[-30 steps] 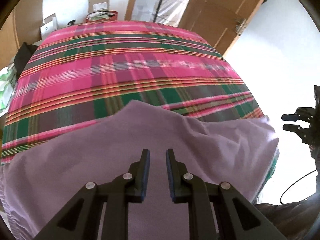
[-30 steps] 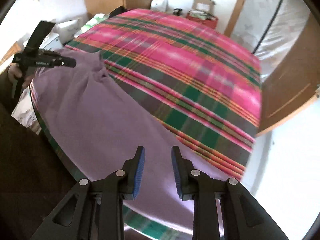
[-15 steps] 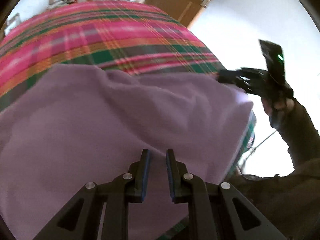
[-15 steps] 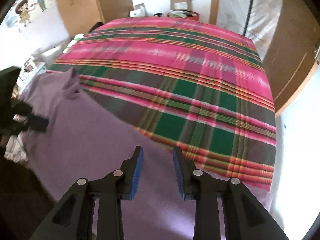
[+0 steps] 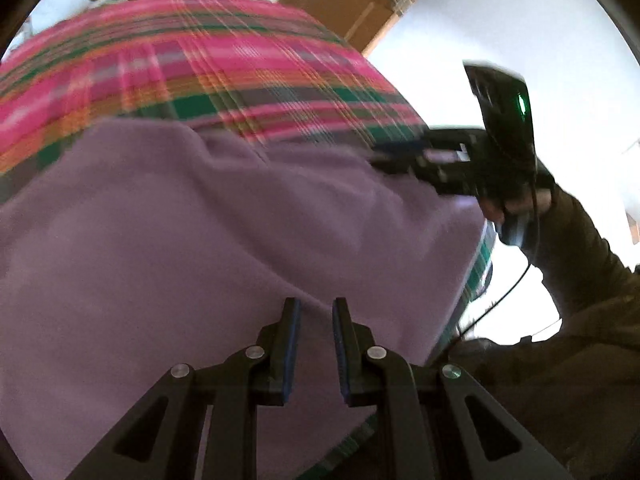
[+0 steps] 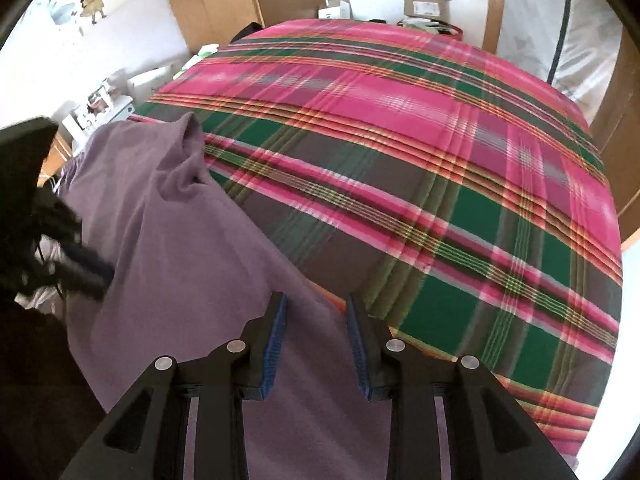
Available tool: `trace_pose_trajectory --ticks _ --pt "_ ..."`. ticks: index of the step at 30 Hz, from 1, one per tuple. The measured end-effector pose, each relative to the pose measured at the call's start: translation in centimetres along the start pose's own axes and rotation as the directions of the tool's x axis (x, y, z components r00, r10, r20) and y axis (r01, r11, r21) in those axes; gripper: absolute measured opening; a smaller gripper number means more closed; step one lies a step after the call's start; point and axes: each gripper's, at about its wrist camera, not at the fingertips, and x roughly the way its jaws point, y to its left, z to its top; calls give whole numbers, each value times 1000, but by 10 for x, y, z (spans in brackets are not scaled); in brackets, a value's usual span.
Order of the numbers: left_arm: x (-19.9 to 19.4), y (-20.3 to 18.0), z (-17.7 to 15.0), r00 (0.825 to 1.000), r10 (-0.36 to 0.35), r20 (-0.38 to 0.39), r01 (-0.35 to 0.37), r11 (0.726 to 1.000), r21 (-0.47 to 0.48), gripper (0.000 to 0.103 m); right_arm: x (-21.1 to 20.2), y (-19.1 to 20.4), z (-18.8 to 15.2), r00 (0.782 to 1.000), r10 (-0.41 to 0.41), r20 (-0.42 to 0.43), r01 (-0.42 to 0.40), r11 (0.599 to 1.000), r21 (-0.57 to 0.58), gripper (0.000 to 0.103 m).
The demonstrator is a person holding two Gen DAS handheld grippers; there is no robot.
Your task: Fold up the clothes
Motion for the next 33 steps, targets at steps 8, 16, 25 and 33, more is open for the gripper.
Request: trace_pose_trajectory --ticks 8,16,25,33 --pt "-24 39 18 992 54 113 -41 993 -113 16 -16 5 -4 999 -19 45 20 1000 -19 4" --pt "-12 58 29 989 79 125 -56 982 -180 16 -27 -8 -16 997 -55 54 52 997 57 3" --pt "-11 64 49 983 67 171 -36 983 -182 16 -20 -11 -18 997 -77 14 76 995 68 3" --pt "-7 94 48 982 65 175 -7 950 -314 16 -22 -14 -16 994 -98 47 92 989 118 4"
